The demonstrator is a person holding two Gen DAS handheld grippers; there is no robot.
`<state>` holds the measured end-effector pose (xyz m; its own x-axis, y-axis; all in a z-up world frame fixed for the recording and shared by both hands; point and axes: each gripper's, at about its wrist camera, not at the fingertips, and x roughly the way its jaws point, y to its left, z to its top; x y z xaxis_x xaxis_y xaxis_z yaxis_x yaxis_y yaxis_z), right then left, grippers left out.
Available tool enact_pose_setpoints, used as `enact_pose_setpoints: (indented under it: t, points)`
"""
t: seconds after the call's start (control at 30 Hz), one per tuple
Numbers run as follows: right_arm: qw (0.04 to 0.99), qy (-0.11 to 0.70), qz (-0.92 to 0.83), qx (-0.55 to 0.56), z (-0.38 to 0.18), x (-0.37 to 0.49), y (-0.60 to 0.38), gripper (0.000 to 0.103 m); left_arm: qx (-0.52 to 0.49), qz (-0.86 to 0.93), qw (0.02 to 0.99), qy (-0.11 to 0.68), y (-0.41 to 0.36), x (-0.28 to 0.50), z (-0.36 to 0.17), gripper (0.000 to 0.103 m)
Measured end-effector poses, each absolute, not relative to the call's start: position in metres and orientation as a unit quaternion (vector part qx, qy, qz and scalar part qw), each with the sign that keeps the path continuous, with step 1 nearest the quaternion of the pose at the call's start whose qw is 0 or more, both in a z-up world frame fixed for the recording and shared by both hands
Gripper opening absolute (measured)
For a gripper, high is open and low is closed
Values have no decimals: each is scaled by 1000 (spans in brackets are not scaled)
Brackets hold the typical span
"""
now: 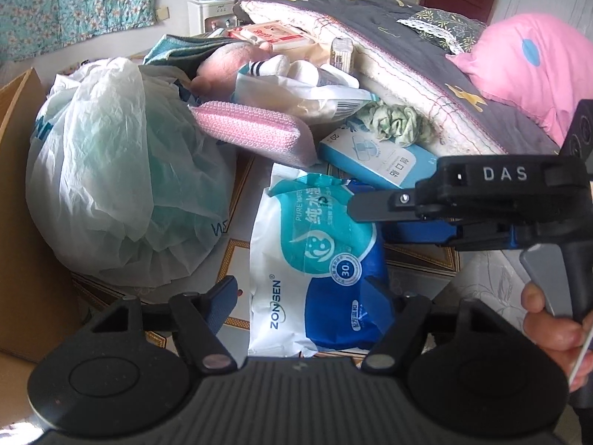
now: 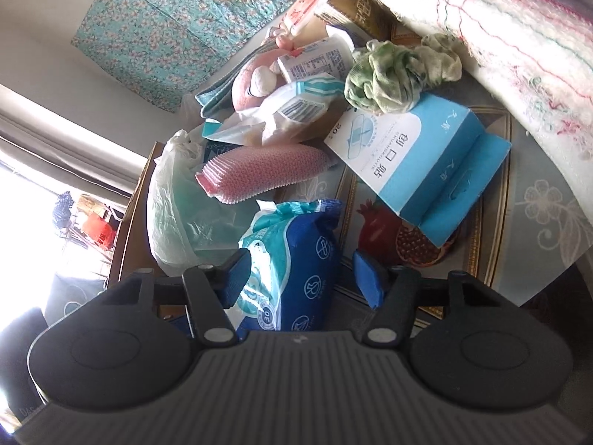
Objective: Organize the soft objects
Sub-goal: 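Close the right gripper on the wet-wipes pack and lift it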
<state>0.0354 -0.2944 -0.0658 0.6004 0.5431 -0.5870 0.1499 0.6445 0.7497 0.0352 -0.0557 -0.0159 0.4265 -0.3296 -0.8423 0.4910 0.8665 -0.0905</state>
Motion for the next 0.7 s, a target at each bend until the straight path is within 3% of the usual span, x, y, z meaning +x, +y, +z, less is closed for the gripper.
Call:
enact_pose_setpoints:
  t: [0.07,0.7]
  points:
    - [794,435,130,404,-69,41,-290,46,61,-254,832,489,-55,39,-19,67]
    - [799,442,164,374,-65,56,-305,47,13,-258,824,505,-51,54,-19,64]
